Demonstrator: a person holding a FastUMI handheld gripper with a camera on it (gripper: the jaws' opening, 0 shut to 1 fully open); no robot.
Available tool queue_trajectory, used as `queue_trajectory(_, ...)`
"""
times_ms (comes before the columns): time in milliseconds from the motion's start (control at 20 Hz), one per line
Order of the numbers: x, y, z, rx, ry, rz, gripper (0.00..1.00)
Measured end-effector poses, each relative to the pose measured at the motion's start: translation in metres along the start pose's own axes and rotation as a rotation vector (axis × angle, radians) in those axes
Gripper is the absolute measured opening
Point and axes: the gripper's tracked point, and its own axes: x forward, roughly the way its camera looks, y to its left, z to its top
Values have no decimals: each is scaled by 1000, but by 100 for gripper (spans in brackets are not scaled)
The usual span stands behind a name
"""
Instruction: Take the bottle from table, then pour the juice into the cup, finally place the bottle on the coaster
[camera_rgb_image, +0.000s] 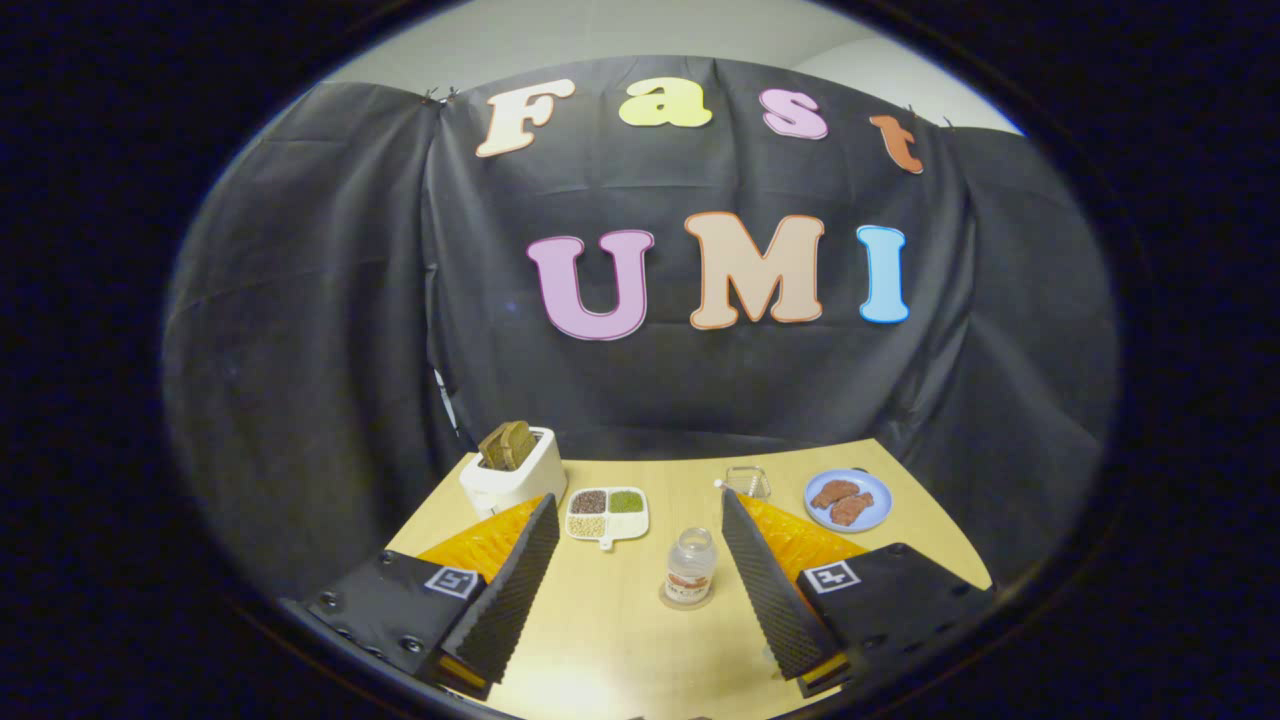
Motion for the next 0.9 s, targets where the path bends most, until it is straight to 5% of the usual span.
queue_trajectory(900,-33,-46,17,36,-51,44,100)
